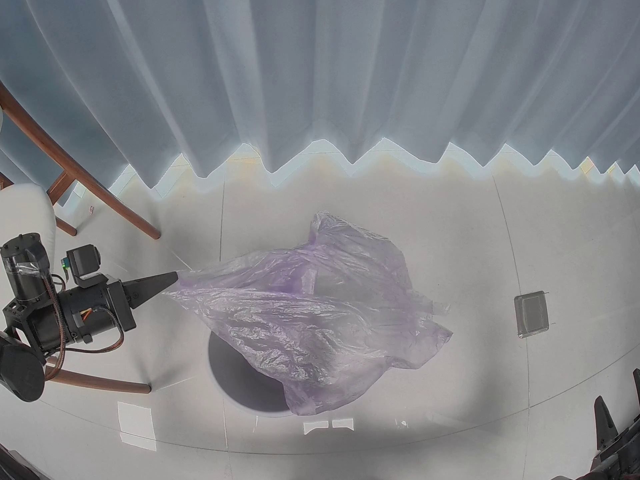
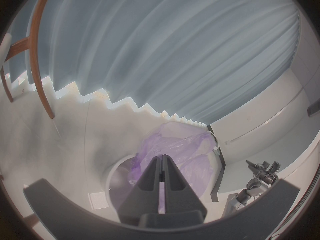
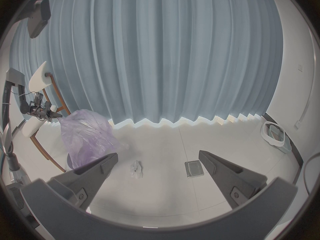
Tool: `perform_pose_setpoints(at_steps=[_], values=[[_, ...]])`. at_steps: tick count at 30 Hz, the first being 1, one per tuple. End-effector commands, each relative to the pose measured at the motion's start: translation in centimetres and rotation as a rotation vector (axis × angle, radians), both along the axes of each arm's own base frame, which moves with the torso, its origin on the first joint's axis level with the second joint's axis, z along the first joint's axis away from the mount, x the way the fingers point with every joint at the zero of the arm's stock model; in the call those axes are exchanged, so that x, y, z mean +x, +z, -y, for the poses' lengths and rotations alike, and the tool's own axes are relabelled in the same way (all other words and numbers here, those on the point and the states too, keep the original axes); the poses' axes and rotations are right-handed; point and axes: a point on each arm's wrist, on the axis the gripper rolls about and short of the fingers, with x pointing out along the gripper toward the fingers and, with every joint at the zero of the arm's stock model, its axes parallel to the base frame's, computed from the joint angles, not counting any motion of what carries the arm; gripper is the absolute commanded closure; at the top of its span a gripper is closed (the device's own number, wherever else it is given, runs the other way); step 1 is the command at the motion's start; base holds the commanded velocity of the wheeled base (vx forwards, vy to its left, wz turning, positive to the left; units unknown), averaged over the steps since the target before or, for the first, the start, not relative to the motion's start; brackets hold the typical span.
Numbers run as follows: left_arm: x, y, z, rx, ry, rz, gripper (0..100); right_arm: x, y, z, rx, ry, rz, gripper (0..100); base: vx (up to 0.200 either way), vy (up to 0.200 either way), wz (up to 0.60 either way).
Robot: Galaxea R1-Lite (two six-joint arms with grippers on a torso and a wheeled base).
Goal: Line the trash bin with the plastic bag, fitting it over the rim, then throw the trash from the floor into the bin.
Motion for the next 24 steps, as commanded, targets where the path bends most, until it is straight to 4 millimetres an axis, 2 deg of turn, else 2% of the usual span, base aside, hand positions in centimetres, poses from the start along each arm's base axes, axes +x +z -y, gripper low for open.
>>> perform_pose_setpoints(at_steps=[1, 24], values=[[1.0, -1.7, -0.8, 0.021, 0.017, -0.053, 100, 0.0, -0.5, 0.0, 0.0, 0.0, -0.001, 0, 0.0, 0.0, 0.0], [-0.3, -1.0, 0.0, 0.024, -0.02, 0.001, 100, 0.0, -0.5, 0.0, -0.002, 0.0, -0.001, 0, 0.0, 0.0, 0.0]])
